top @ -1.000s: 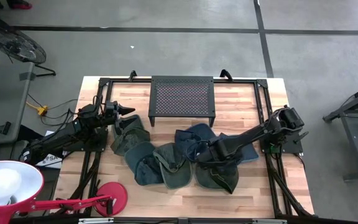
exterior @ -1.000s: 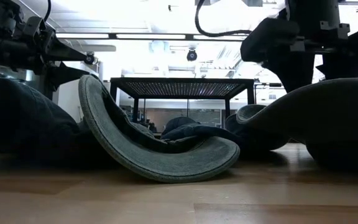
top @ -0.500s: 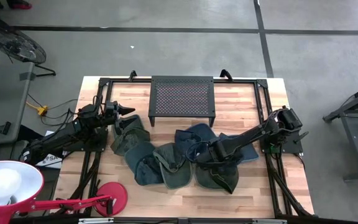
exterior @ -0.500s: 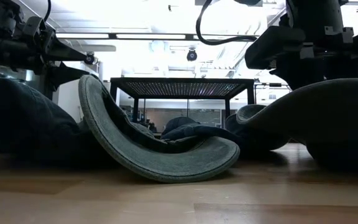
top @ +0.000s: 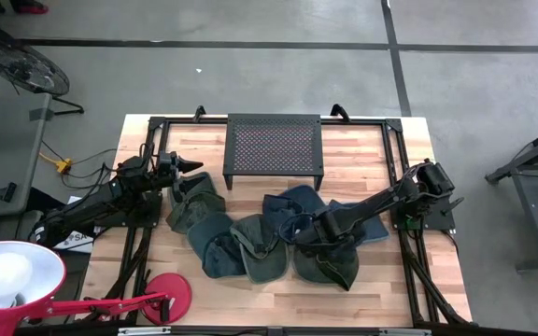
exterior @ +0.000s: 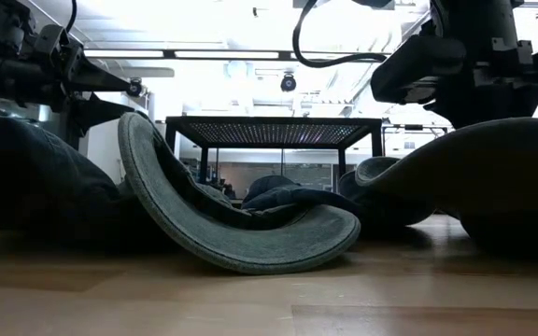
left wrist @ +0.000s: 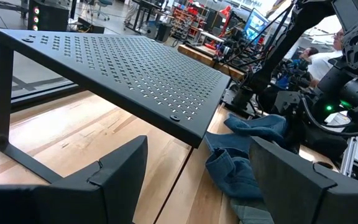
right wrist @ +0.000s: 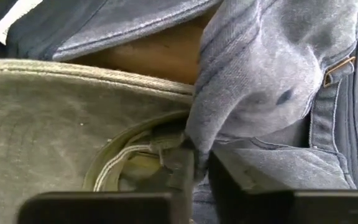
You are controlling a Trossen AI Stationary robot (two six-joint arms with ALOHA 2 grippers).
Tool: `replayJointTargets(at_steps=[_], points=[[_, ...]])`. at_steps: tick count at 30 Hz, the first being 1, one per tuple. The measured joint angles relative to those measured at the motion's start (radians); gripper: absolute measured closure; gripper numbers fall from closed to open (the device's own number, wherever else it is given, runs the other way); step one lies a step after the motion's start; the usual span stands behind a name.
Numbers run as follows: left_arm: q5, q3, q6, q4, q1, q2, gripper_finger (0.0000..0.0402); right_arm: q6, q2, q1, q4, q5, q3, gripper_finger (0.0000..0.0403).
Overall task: Pick & Place hat
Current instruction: Stack the dark blue cap on the shelf
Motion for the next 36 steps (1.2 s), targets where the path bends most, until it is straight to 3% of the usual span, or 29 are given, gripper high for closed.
replayJointTargets(at_steps=[9,19,31,36], points=[[-0.002,0.0,0.0,0.0,0.0,0.0,0.0126,-0.052,-0.051,0.003,-0.074,-0.045,0.058,0.0398],[-0.002,0.0,0.0,0.0,0.0,0.0,0.0126,-0.106,-0.106,0.01,-0.401,-0.021,0.259,0.0401],[0.001,0.0,0.0,0.0,0.0,0.0,0.0126,-0.216,-0.211,0.012,-0.399,-0.019,0.311,0.0402],[0.001,0.0,0.0,0.0,0.0,0.0,0.0126,-0.255,-0.272,0.029,-0.394,0.046,0.311,0.0402]])
